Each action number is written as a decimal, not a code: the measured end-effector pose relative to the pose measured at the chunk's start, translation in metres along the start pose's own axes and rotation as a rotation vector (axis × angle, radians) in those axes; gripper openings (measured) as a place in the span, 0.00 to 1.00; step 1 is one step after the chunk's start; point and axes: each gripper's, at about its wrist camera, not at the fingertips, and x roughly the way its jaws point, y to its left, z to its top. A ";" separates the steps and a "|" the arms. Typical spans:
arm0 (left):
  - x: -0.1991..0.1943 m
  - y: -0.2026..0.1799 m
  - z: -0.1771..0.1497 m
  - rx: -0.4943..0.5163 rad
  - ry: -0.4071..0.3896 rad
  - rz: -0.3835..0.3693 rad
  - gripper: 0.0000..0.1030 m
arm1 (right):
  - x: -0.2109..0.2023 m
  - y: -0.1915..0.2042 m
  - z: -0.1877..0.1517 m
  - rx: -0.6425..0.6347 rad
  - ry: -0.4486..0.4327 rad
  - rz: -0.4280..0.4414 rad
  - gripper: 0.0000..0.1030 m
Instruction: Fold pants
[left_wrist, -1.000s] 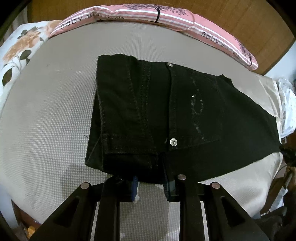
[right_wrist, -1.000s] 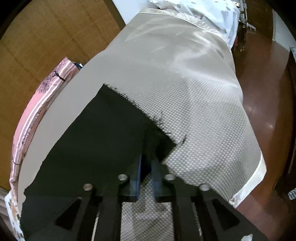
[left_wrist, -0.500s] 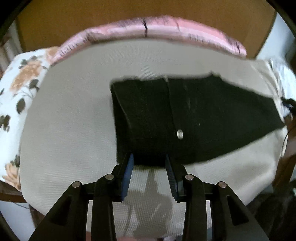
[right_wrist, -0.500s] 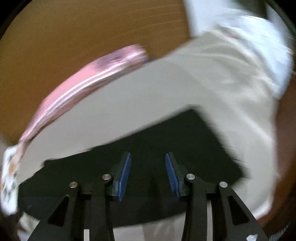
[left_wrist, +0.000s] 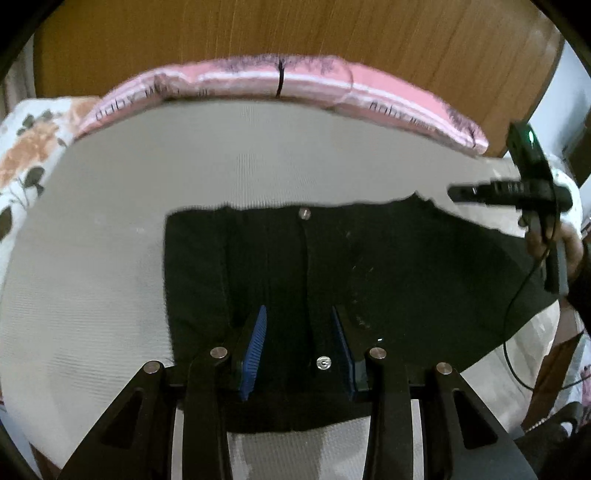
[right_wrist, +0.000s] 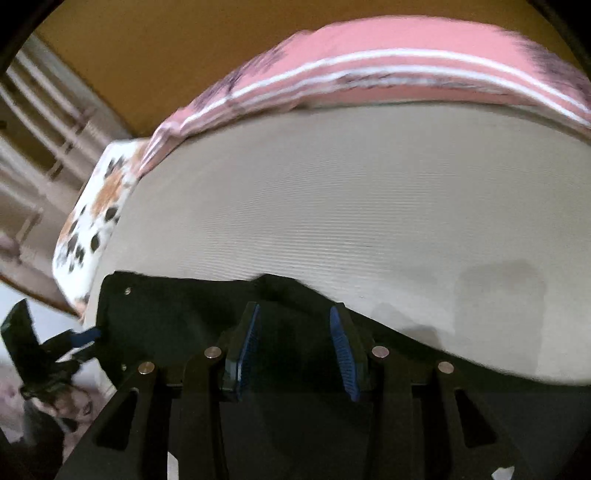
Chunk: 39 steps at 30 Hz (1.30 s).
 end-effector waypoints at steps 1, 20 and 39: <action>0.005 0.002 -0.001 -0.006 0.012 0.005 0.36 | 0.010 0.006 0.006 -0.019 0.025 0.007 0.36; 0.014 0.015 -0.017 0.036 0.028 0.013 0.36 | 0.064 0.027 0.020 -0.063 0.009 -0.058 0.15; 0.048 -0.127 0.022 0.213 0.052 -0.188 0.37 | -0.103 -0.096 -0.095 0.216 -0.268 -0.375 0.41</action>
